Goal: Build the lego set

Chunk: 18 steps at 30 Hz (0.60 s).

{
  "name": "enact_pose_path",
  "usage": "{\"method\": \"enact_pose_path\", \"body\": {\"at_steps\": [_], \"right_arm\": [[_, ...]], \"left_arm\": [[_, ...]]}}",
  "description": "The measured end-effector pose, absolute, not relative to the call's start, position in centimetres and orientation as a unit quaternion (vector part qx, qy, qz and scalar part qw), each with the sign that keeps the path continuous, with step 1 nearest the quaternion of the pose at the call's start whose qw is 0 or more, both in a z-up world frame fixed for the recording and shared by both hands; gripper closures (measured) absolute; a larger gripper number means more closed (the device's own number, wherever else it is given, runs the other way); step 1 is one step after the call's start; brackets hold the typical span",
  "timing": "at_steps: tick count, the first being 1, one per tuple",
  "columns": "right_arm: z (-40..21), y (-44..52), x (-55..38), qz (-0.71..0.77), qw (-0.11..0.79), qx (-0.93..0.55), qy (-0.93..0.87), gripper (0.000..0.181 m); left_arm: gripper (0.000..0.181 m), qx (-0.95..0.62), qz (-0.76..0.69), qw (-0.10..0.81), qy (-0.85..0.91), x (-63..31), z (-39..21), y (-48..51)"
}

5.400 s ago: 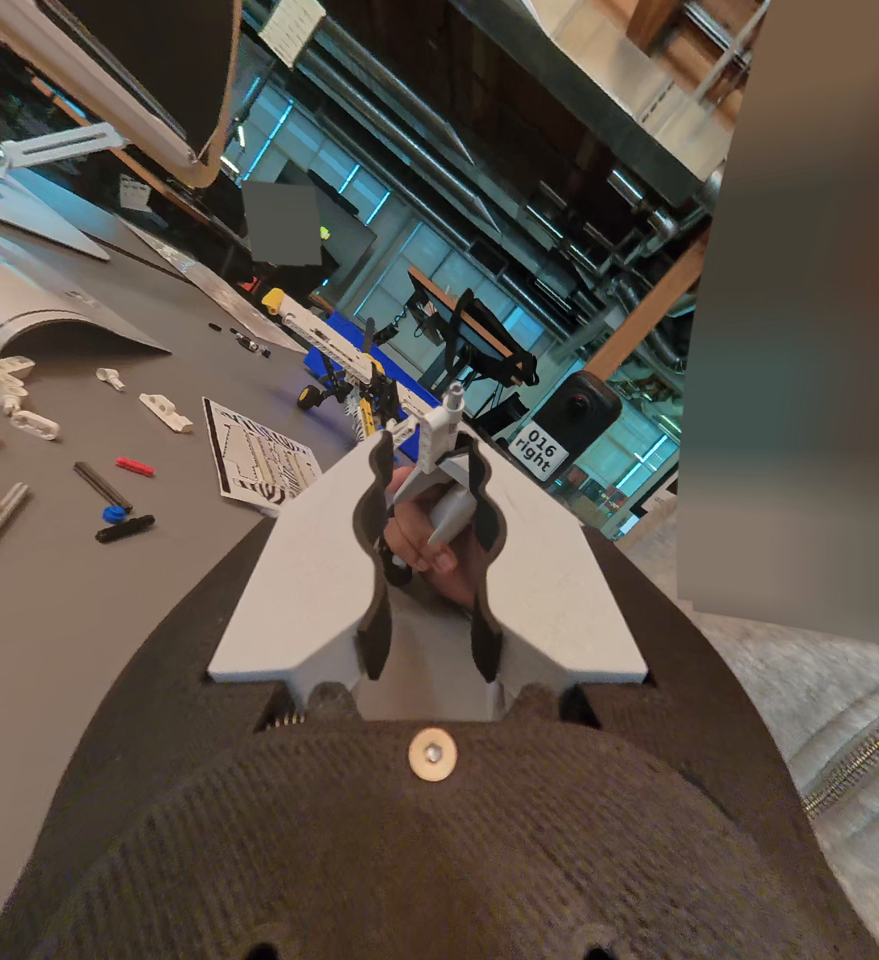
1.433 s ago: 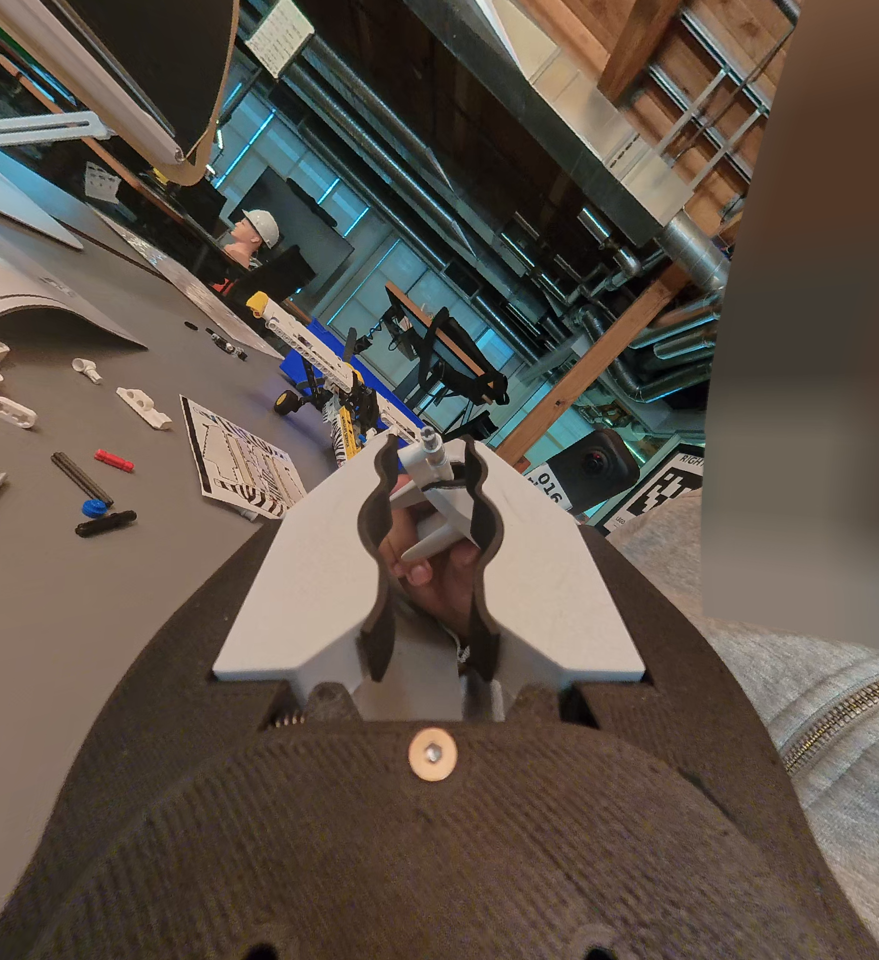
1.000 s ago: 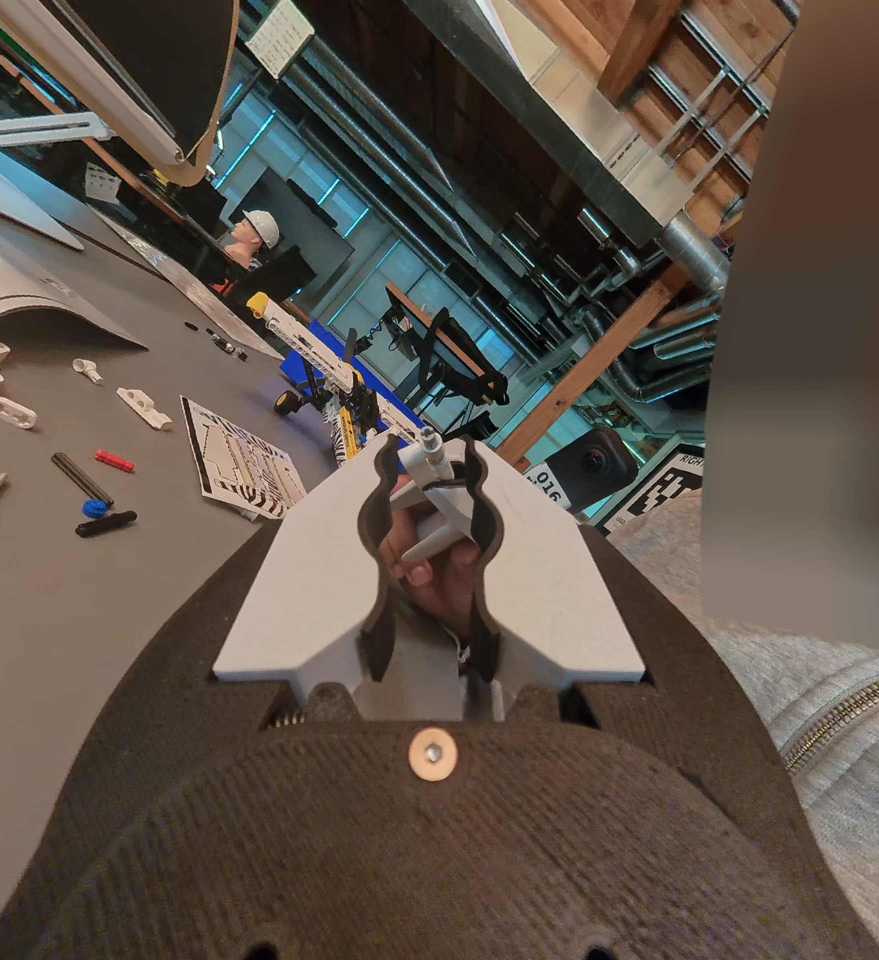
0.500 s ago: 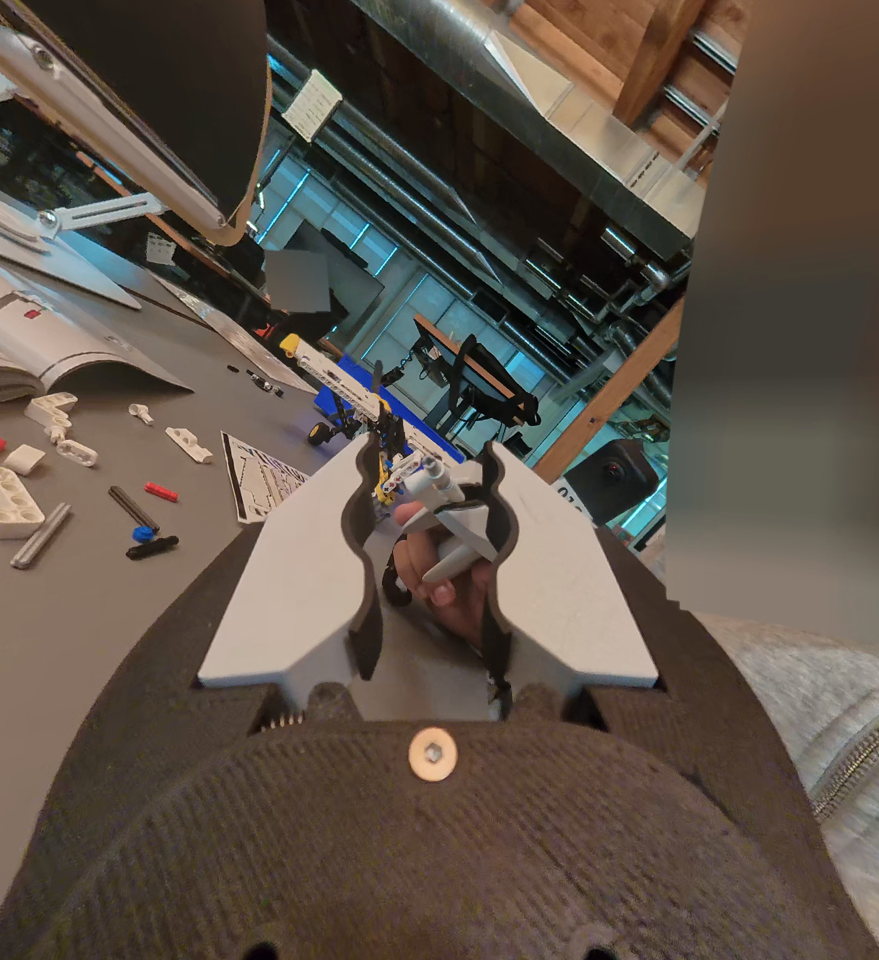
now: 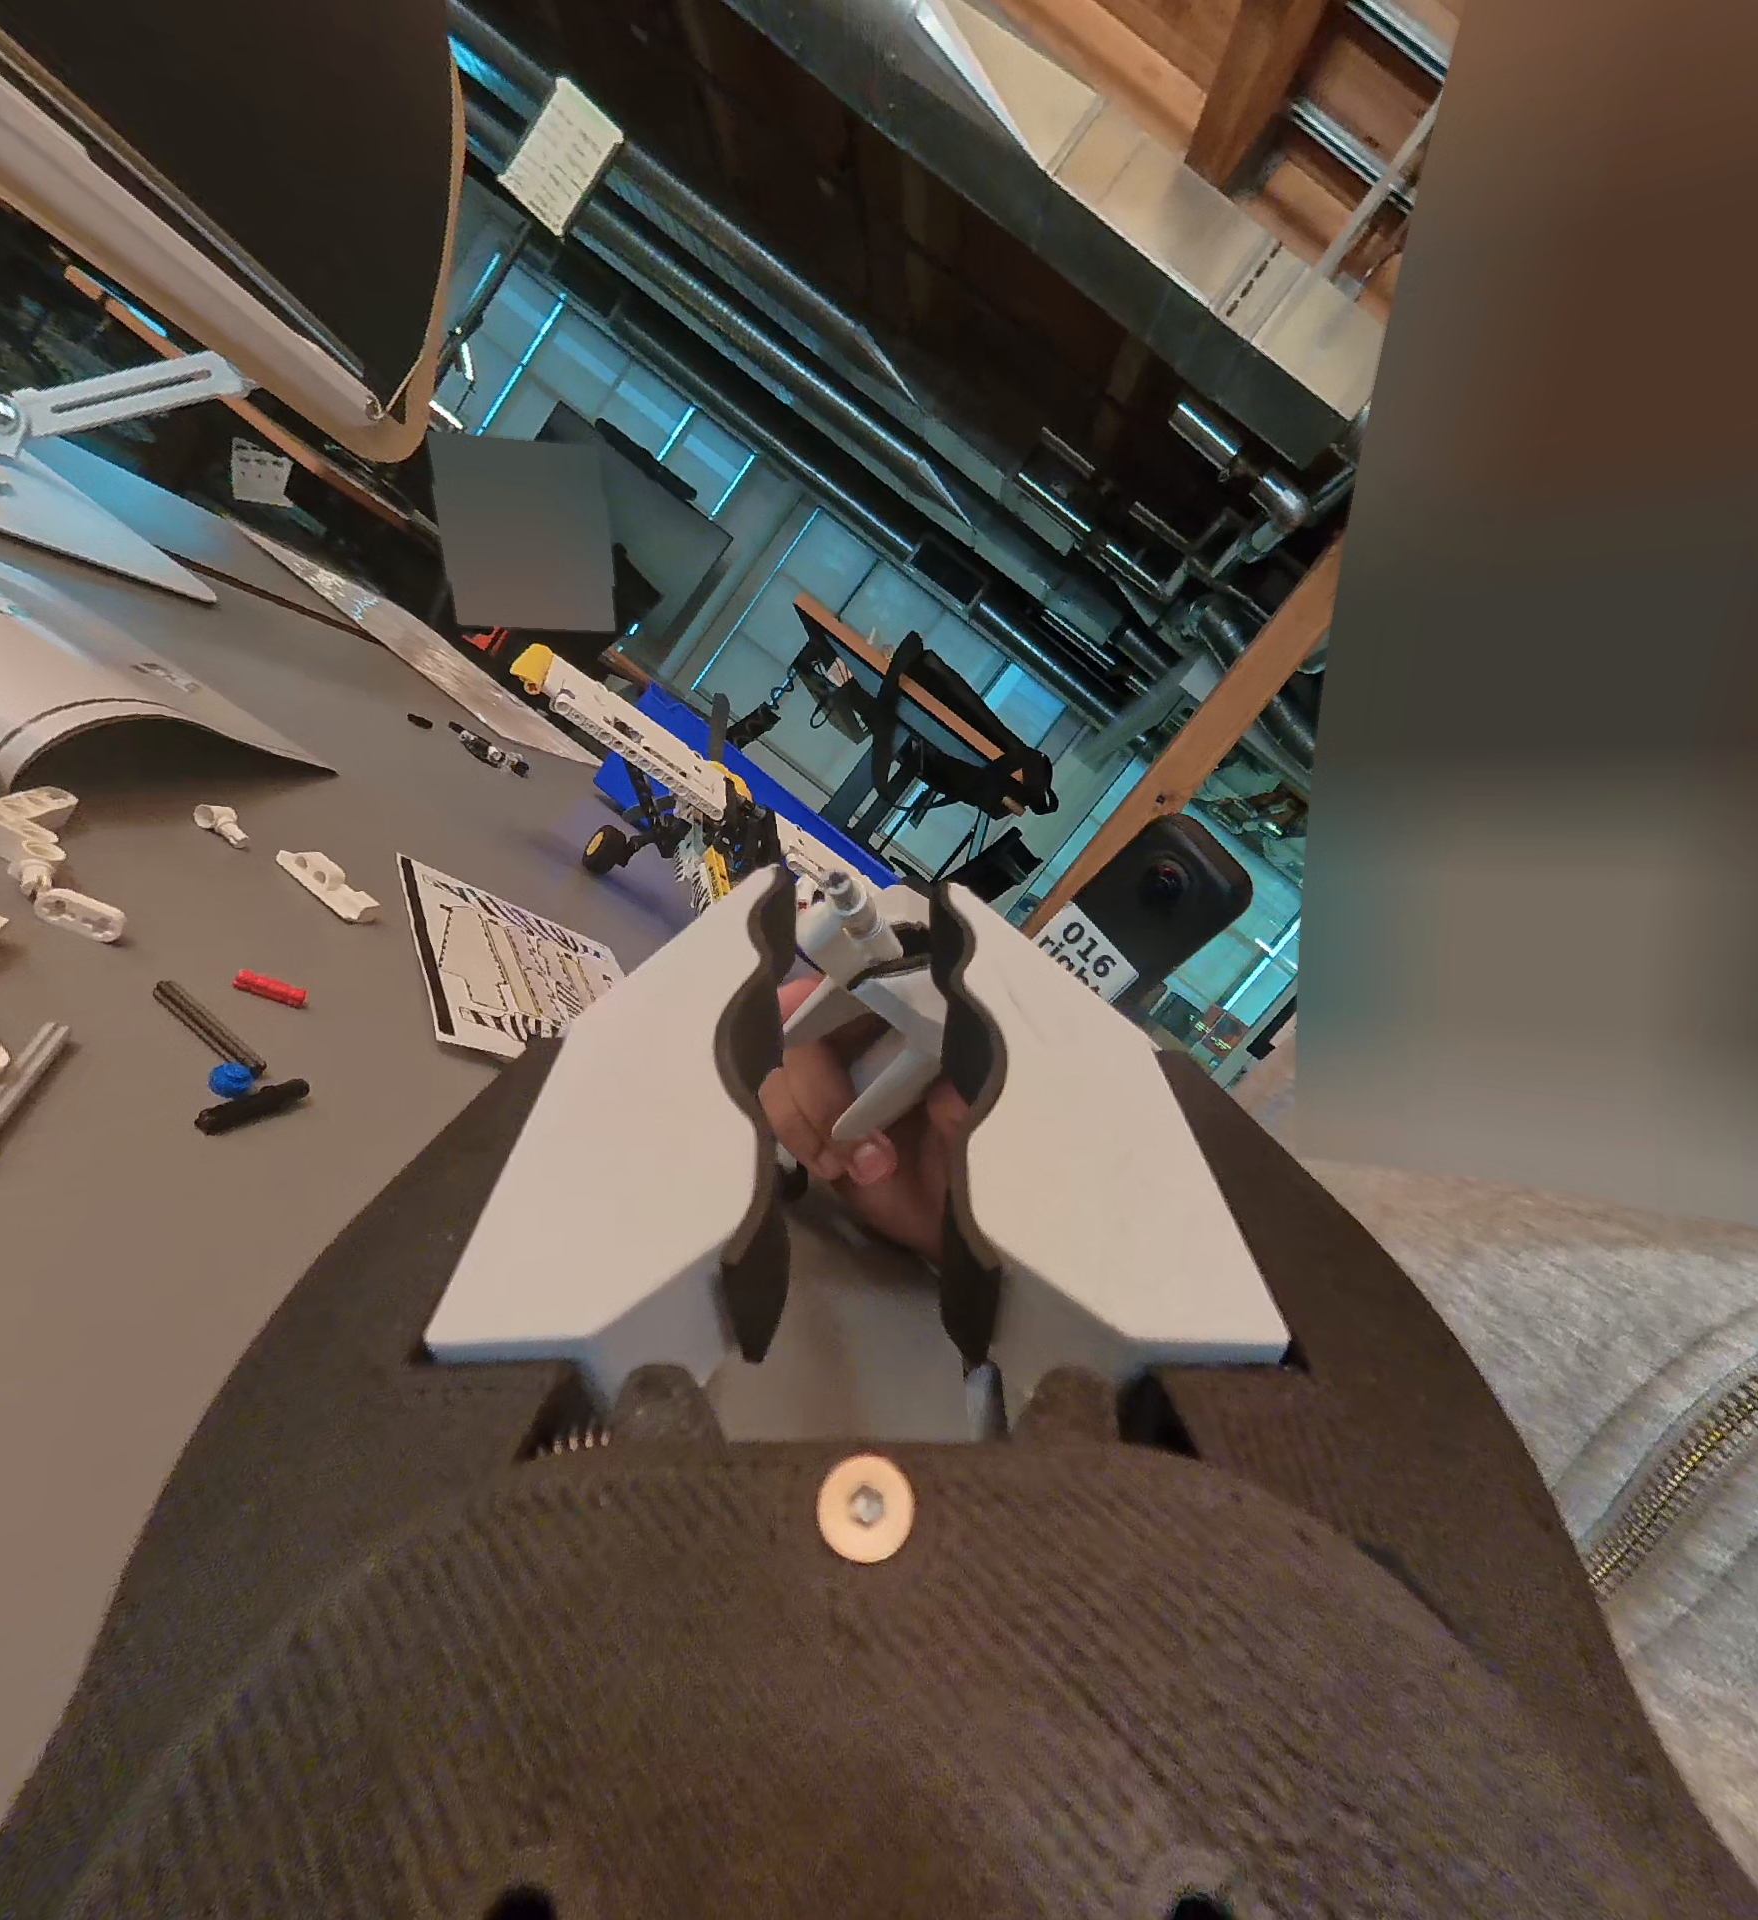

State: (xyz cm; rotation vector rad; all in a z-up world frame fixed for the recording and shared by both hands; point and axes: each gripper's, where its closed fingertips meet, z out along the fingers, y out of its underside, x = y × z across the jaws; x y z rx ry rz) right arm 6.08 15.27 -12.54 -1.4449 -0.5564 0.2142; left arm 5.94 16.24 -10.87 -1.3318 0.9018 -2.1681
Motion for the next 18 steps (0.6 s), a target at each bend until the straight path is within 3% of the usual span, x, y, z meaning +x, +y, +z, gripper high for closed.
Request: {"method": "enact_pose_path", "body": {"at_steps": [1,18], "right_arm": [[-12.52,15.26,6.07,0.097,0.71,-0.651,-0.251,0.175],[-12.11,15.21,6.34,0.126,0.714,-0.649,-0.232,0.174]], "left_arm": [[0.158,-0.482,-0.783,0.219,0.326,5.94,-10.87,16.24],[0.169,-0.481,-0.786,0.212,0.324,5.87,-10.93,16.26]]}}
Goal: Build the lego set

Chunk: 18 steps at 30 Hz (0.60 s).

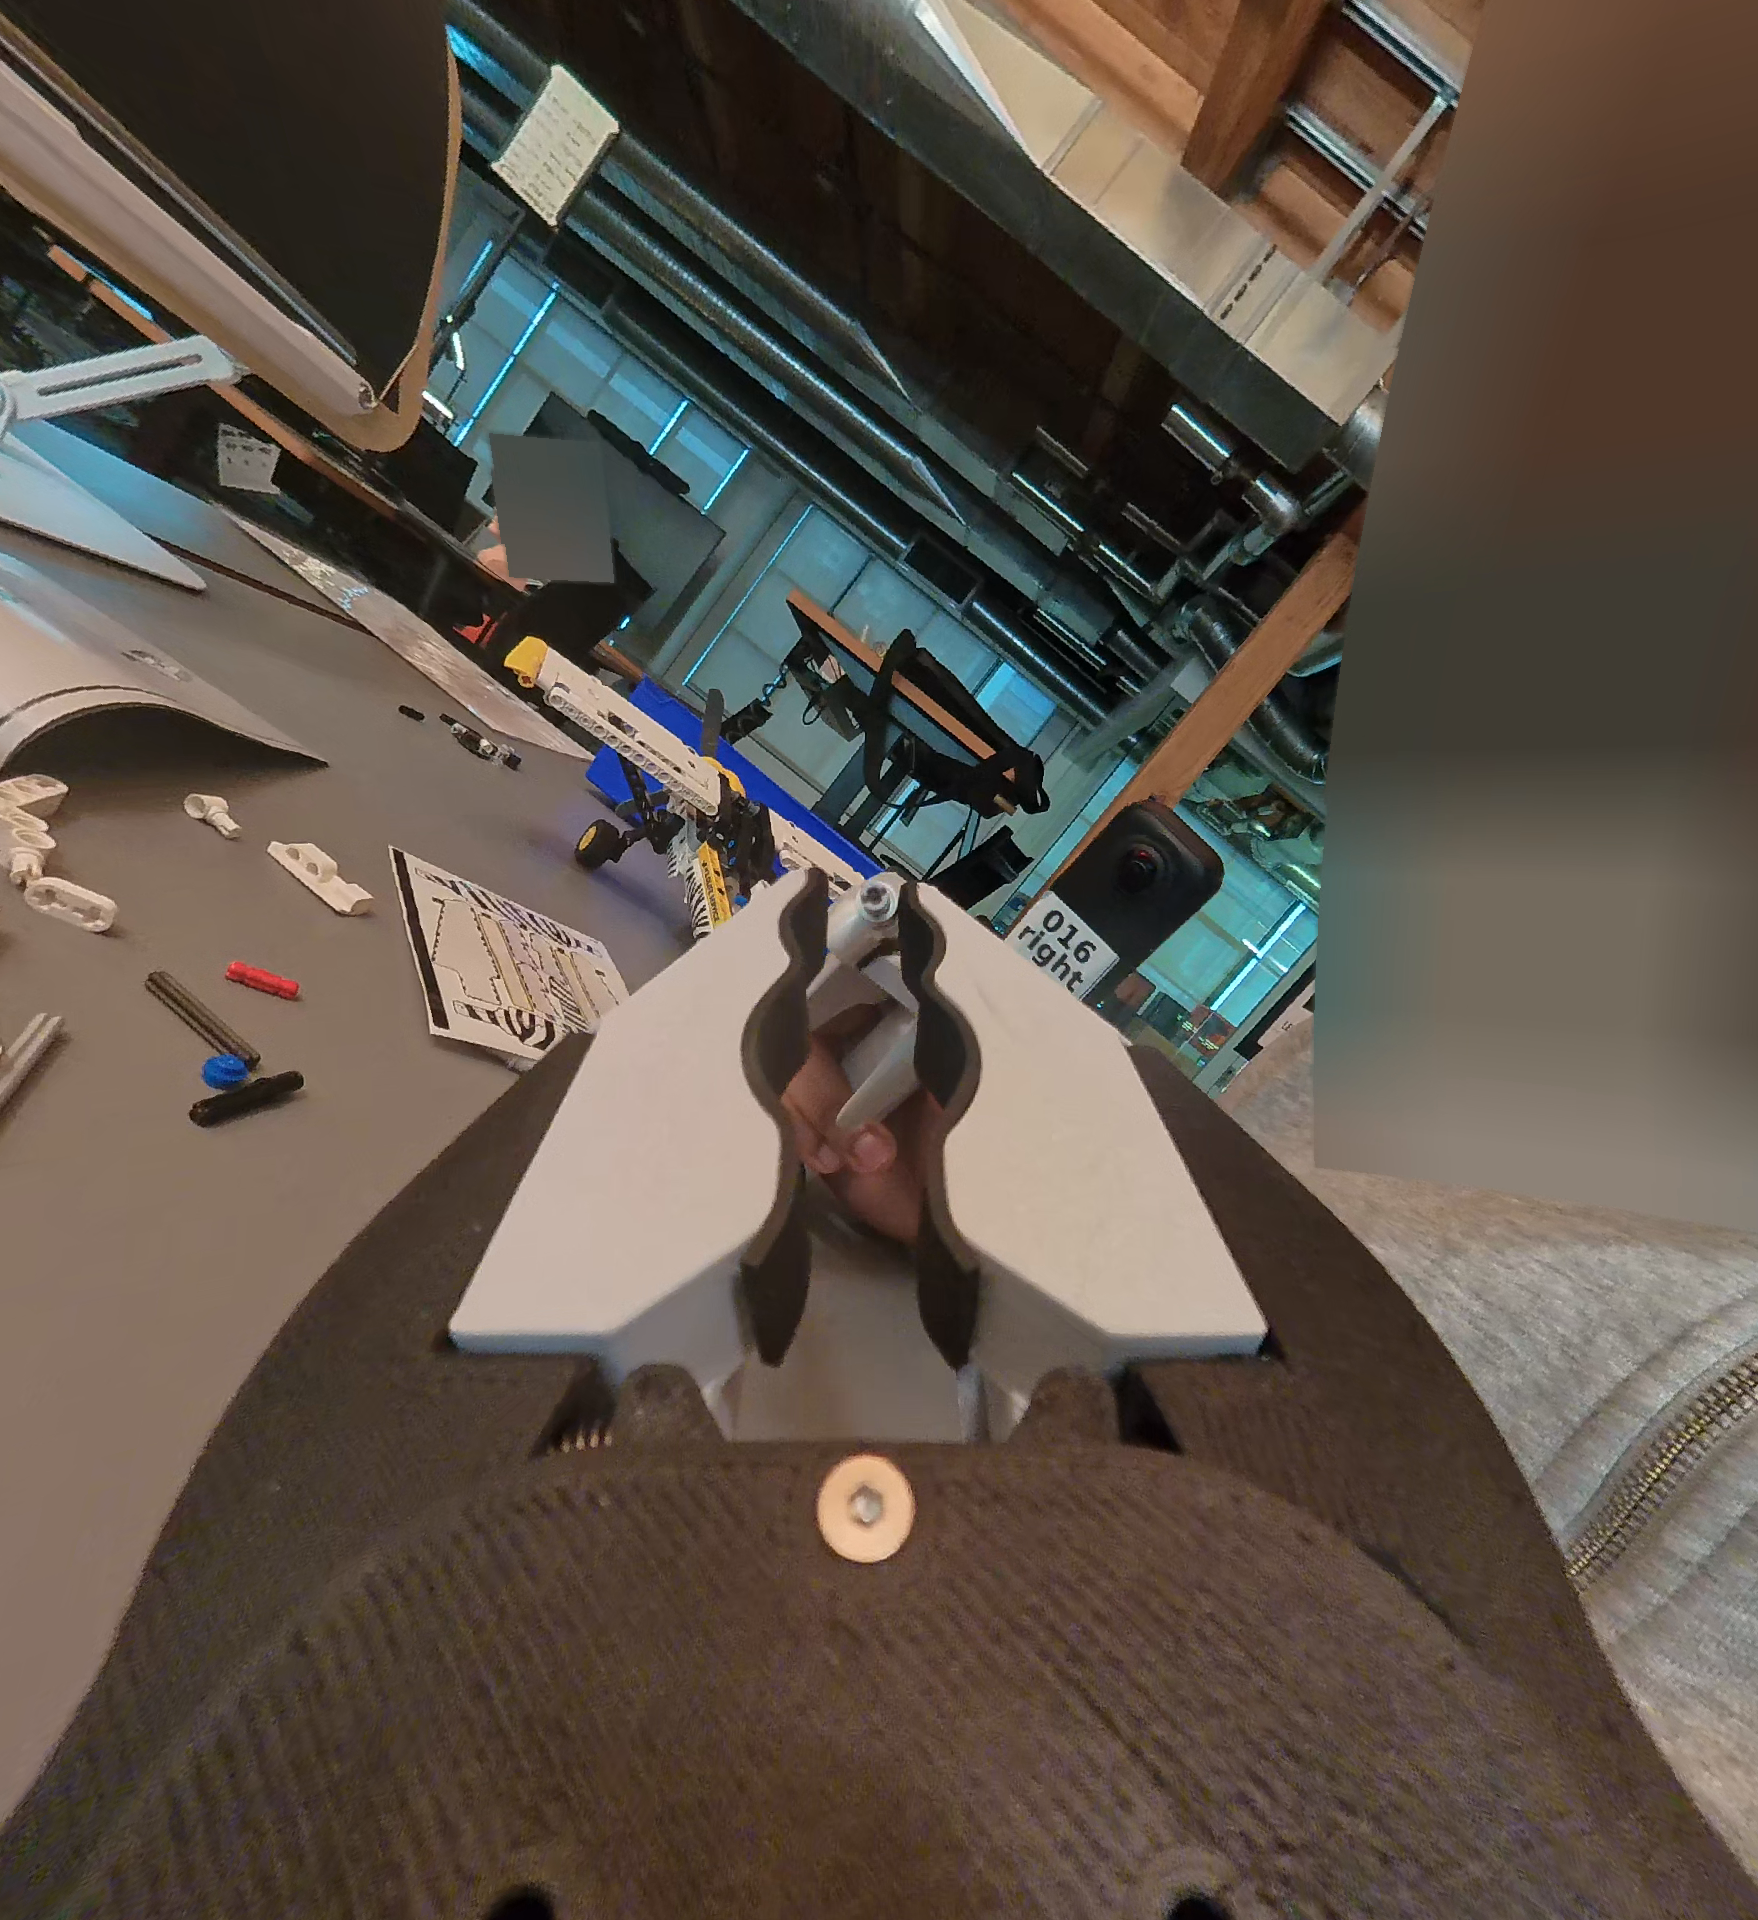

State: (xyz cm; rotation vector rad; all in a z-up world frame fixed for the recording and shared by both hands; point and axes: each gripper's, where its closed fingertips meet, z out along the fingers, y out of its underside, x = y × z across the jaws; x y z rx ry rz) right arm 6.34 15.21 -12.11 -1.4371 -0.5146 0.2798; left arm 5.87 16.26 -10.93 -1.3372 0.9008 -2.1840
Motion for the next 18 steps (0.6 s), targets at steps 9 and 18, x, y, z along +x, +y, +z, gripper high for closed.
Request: {"method": "enact_pose_path", "body": {"at_steps": [9,18], "right_arm": [[-11.5,15.1,6.9,0.165,0.721,-0.641,-0.205,0.173],[-10.9,14.9,7.3,0.181,0.729,-0.632,-0.19,0.171]], "left_arm": [[0.173,-0.48,-0.787,0.203,0.331,5.9,-11.0,15.9],[0.175,-0.476,-0.788,0.183,0.345,6.0,-11.2,15.2]]}}
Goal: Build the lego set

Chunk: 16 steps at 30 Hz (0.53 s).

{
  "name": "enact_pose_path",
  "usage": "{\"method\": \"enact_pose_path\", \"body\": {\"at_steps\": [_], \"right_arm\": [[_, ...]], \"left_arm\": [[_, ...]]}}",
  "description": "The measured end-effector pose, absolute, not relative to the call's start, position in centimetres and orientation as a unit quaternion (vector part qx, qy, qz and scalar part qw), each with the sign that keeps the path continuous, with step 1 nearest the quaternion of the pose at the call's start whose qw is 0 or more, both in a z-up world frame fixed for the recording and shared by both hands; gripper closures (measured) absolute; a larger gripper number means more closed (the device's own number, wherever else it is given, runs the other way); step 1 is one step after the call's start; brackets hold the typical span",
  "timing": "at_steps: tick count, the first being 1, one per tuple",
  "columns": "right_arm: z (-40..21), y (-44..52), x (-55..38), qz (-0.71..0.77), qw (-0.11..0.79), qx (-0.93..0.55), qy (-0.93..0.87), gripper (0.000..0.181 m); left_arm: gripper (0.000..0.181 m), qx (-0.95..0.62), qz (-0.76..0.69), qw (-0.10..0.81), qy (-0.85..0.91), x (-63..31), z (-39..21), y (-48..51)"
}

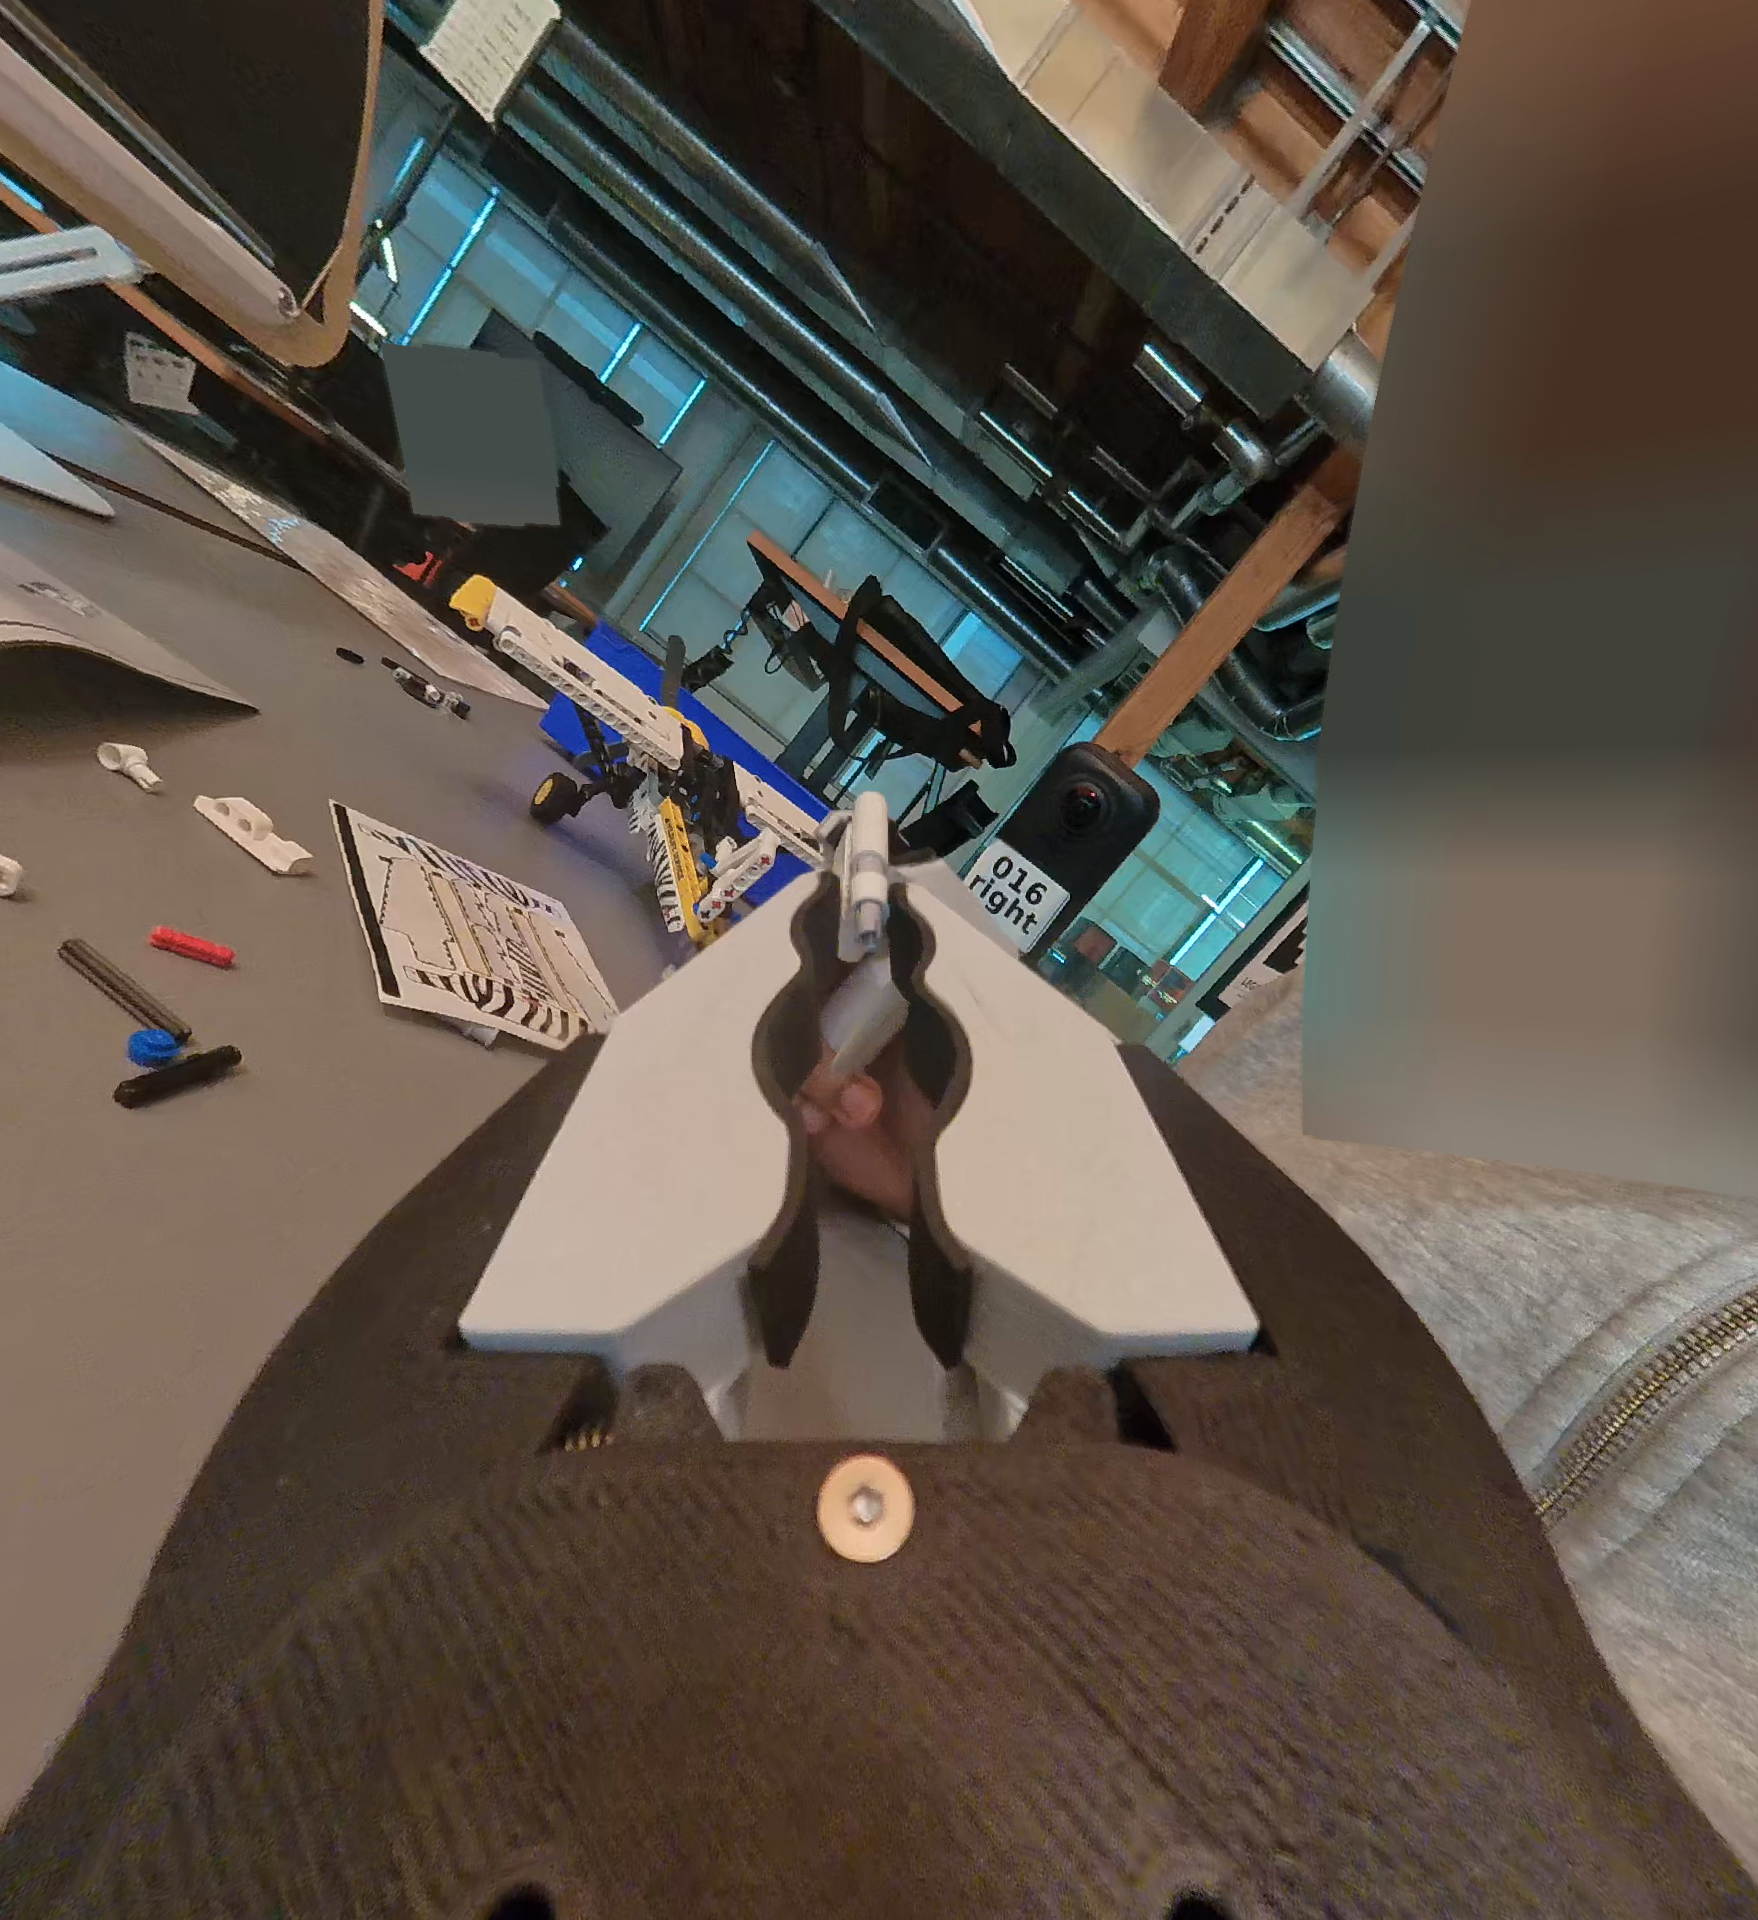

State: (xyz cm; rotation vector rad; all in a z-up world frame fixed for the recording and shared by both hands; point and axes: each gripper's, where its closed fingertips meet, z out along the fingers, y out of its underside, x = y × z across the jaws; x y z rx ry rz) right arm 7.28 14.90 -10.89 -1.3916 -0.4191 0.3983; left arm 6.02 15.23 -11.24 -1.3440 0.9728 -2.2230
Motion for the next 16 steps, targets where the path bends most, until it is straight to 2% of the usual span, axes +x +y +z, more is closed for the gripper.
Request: {"method": "enact_pose_path", "body": {"at_steps": [12,16], "right_arm": [[-10.9,15.1,7.5,0.181,0.731,-0.632,-0.181,0.17],[-11.3,15.4,7.3,0.152,0.726,-0.642,-0.194,0.163]], "left_arm": [[0.176,-0.493,-0.784,0.149,0.347,6.4,-12.0,14.9],[0.176,-0.499,-0.788,0.151,0.328,6.3,-12.0,15.6]]}}
